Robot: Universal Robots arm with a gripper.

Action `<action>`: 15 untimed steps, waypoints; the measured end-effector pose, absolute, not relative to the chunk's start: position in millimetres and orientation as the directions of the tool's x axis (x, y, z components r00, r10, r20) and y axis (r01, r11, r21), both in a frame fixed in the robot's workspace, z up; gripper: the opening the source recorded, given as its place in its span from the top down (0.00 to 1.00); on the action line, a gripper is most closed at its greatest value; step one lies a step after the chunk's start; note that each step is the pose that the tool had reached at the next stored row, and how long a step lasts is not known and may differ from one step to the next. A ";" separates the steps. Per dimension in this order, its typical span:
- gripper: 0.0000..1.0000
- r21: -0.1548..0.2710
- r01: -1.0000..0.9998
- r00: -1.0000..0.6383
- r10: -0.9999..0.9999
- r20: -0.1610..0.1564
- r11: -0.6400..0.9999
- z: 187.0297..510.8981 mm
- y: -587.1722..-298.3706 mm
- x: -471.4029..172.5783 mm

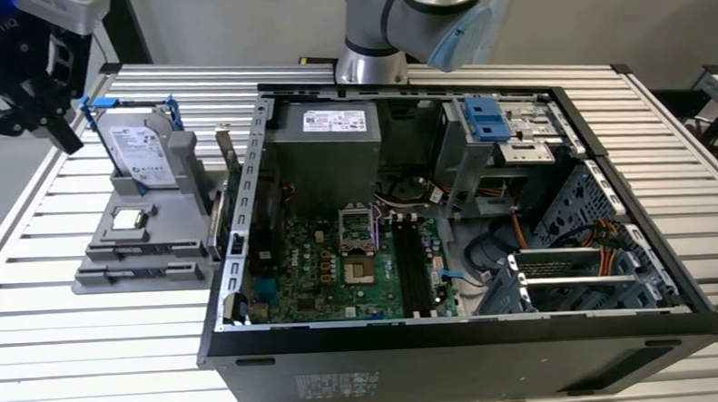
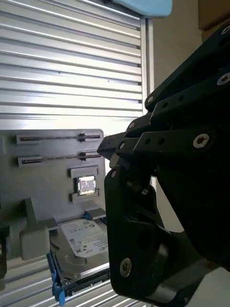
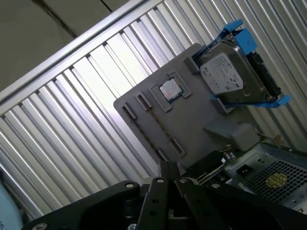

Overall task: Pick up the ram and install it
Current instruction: 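Pick up the ram and move it above insertion slot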

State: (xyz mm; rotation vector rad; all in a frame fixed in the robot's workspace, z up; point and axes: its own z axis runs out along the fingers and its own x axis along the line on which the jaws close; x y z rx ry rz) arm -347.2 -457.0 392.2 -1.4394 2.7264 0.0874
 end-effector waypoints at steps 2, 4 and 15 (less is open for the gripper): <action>1.00 0.022 -0.846 -0.532 -0.843 -0.078 0.532 392.1 -456.9 -347.3; 1.00 0.021 -0.865 -0.502 -0.862 -0.078 0.502 392.0 -456.9 -347.3; 1.00 0.020 -0.947 -0.320 -0.944 -0.079 0.319 391.2 -457.0 -347.3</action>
